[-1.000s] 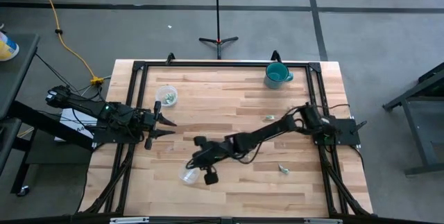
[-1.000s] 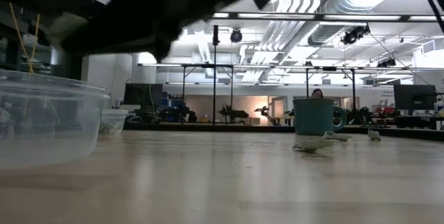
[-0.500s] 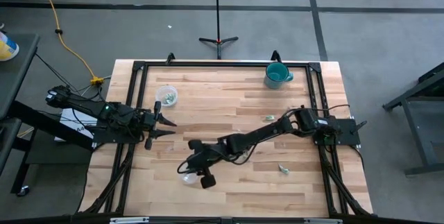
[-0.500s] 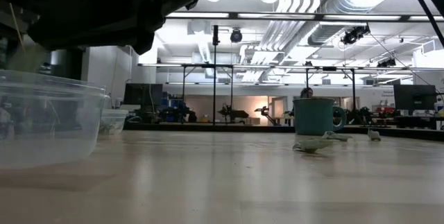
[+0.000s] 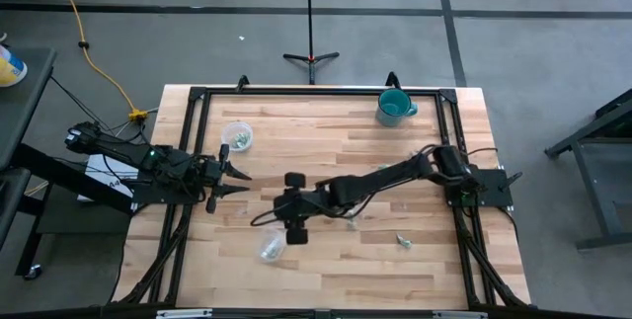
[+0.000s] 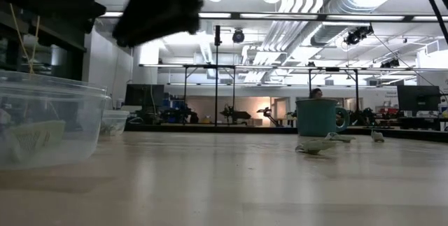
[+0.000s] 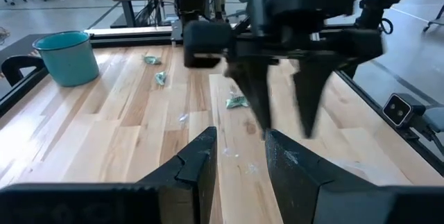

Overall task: Pick and place Stevia / Truvia into bins
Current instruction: Put the stevia packet into the bottom transparent container

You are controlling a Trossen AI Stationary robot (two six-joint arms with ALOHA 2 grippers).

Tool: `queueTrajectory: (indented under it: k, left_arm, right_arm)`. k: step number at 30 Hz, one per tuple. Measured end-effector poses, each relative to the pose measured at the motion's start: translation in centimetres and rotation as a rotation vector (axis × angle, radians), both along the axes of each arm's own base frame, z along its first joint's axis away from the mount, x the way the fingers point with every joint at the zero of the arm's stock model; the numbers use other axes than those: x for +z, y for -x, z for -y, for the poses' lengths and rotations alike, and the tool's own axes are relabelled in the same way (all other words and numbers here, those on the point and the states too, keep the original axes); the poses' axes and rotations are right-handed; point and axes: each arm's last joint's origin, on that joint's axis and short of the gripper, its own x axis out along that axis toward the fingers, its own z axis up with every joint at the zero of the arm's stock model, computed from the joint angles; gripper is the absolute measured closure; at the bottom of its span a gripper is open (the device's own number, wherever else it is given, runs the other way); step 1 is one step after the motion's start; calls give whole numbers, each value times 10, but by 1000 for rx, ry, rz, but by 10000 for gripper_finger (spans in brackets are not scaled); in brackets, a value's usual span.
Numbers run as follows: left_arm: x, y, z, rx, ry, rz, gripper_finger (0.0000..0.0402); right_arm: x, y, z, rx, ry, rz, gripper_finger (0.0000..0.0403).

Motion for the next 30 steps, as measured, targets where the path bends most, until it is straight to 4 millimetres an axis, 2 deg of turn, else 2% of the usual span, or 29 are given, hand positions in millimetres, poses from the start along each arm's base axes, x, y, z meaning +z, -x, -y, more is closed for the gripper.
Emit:
queueTrajectory:
  k: [6,15,20,24,27,30]
  left_arm:
    - [0,2,-1,8,34,-3,245]
    - [13,19,-7,2,61,144,245]
    - [15,32,-11,0,60,193,245]
    - [15,37,-13,1,76,202,245]
    - [14,39,-13,1,75,199,245]
    - [13,40,-14,-1,61,198,245]
  right_arm:
    - [-1,13,7,-113,66,-119,258]
    - [-7,36,12,-353,193,-212,274]
    - [3,67,18,-434,187,-129,274]
    - [7,92,24,-369,83,46,274]
    - [2,107,29,-274,10,168,274]
    - [-7,125,38,-279,-22,168,274]
